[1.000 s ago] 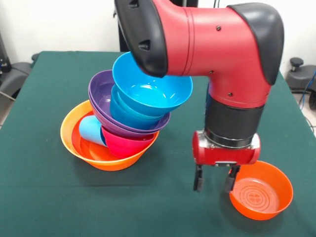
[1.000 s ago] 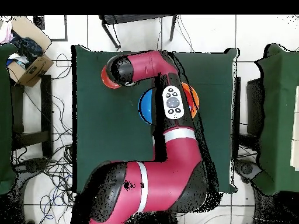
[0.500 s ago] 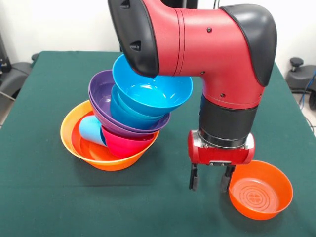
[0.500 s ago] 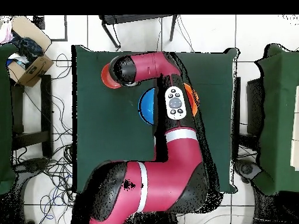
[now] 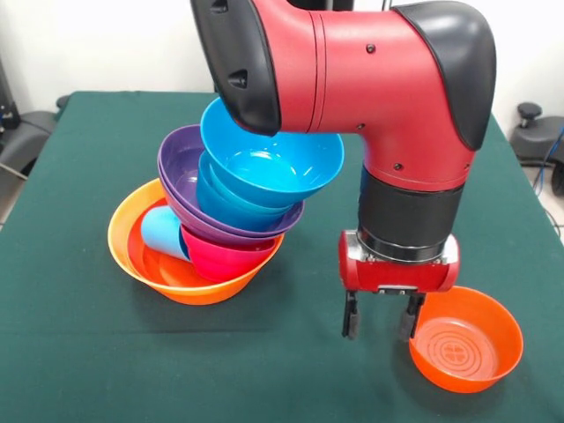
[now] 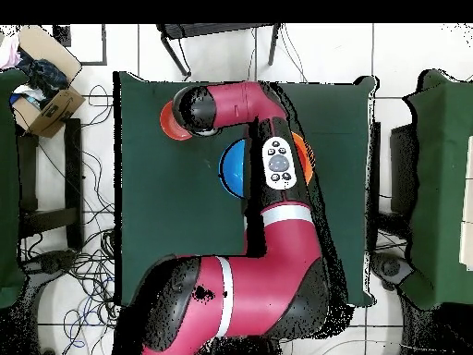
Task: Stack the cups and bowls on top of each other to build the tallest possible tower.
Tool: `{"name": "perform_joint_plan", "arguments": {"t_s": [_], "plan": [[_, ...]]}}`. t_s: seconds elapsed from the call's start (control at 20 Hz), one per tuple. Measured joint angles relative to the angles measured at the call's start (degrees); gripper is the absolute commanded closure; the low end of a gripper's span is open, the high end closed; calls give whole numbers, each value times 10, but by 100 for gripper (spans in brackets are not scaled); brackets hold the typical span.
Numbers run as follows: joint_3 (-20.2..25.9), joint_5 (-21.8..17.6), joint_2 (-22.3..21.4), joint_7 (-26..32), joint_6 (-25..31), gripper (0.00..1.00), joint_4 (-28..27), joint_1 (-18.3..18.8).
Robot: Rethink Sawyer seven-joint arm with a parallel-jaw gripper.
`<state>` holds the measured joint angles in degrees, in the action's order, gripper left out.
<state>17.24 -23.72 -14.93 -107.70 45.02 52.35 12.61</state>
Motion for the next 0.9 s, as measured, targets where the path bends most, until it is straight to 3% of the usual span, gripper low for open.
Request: {"name": "perform_joint_plan", "arguments": {"t_s": [0.9], "plan": [[-2,30,3,0,-4,0,23,-1]]}}
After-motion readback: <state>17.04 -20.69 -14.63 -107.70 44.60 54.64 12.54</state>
